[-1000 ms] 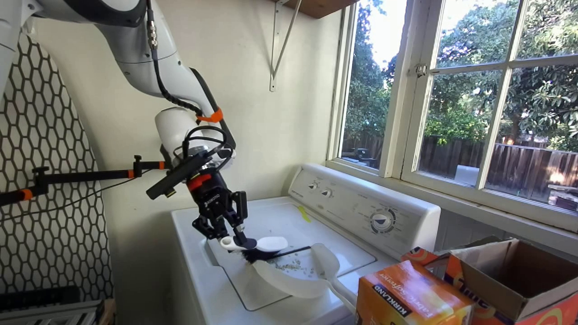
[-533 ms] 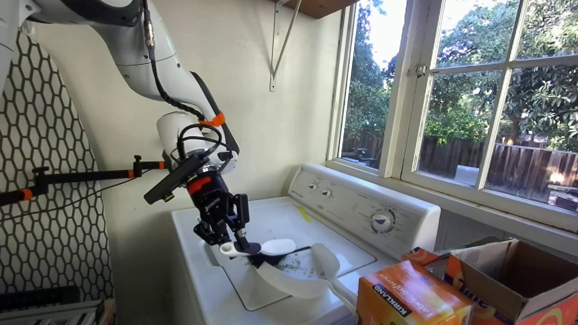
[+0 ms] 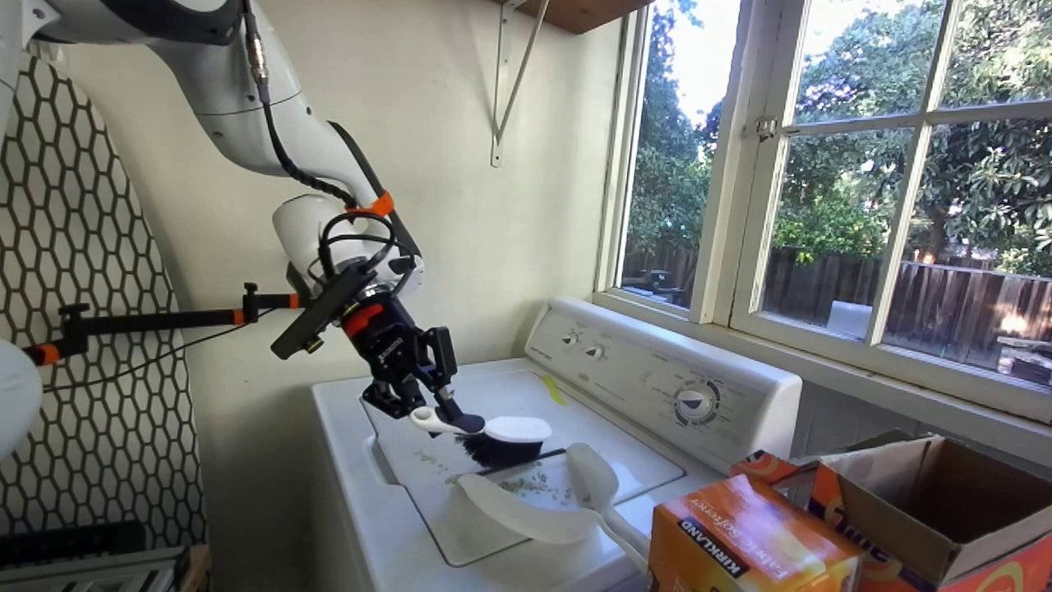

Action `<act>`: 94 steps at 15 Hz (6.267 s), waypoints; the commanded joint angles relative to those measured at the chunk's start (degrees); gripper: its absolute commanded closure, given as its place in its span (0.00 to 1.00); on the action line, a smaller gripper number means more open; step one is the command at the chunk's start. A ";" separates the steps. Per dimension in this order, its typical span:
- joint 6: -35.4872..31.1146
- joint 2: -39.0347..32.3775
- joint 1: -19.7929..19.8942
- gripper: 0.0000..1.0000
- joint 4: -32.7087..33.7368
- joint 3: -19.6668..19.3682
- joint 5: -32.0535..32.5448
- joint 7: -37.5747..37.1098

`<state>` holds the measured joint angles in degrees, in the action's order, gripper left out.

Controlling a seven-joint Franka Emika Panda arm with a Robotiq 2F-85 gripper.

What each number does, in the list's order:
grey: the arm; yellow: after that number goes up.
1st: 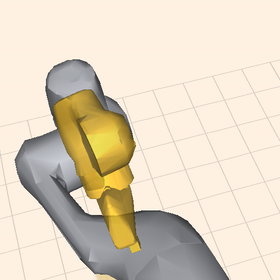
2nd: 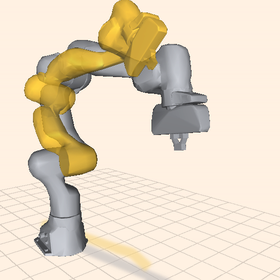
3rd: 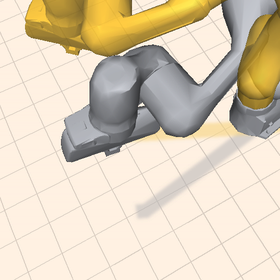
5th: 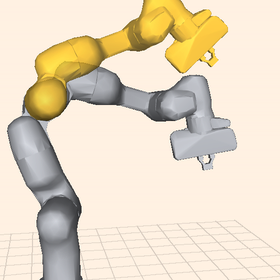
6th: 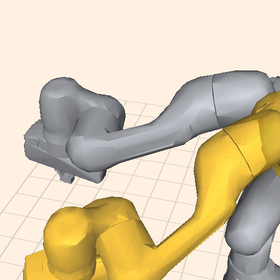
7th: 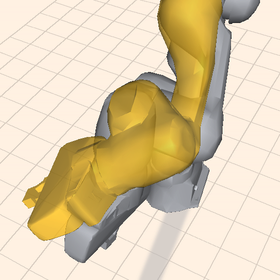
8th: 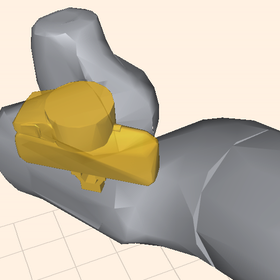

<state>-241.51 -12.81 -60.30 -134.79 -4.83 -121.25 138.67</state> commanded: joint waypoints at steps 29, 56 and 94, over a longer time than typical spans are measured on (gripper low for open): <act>-1.36 -0.71 11.71 0.93 0.59 7.05 -8.21 8.20; -1.33 9.33 -11.95 0.93 0.75 -5.52 -1.41 6.90; 3.68 16.85 -9.34 0.93 -6.62 -1.27 -11.27 19.70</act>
<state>-238.85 5.34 -70.10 -143.33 -4.18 -134.38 155.40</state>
